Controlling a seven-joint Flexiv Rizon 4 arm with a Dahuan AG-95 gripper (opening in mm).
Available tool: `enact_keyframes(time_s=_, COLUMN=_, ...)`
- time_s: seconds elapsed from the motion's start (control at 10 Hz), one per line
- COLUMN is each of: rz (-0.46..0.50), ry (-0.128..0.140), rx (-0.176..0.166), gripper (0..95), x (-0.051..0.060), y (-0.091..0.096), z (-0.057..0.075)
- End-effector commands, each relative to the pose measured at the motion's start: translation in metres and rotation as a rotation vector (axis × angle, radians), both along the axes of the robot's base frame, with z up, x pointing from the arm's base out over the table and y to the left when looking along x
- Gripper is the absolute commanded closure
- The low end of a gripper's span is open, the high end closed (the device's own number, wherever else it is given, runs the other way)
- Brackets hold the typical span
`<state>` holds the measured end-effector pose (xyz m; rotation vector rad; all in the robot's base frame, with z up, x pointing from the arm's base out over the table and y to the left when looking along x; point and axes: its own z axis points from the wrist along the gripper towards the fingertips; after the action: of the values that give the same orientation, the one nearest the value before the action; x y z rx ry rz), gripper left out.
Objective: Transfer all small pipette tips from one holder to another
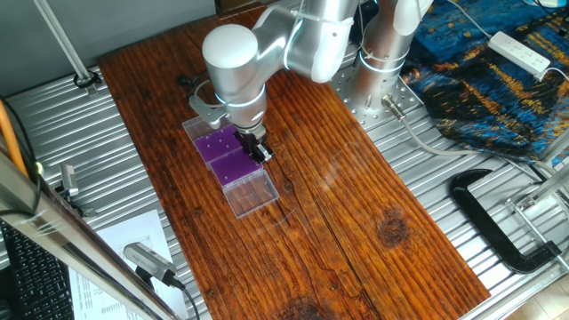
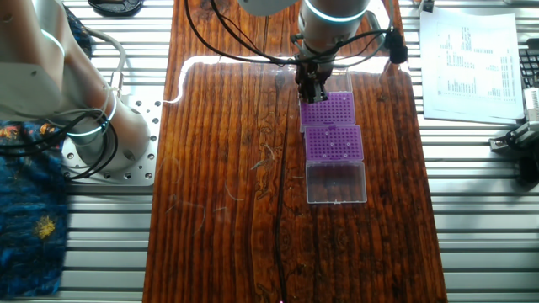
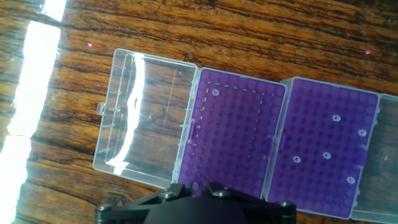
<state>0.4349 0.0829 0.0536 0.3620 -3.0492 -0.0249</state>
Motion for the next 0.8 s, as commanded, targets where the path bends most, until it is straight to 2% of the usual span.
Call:
enact_keyframes(time_s=0.1, rz=-0.001, ry=-0.004, rx=-0.001, gripper=95.0, x=0.0004, y=0.0, z=0.0007)
enact_keyframes(time_s=0.3, rz=-0.001, ry=-0.002, rx=-0.003, gripper=95.0, x=0.0005, y=0.0, z=0.0054)
enact_keyframes(time_s=0.8, rz=-0.001, ry=-0.002, rx=-0.003, gripper=95.0, x=0.0005, y=0.0, z=0.0054)
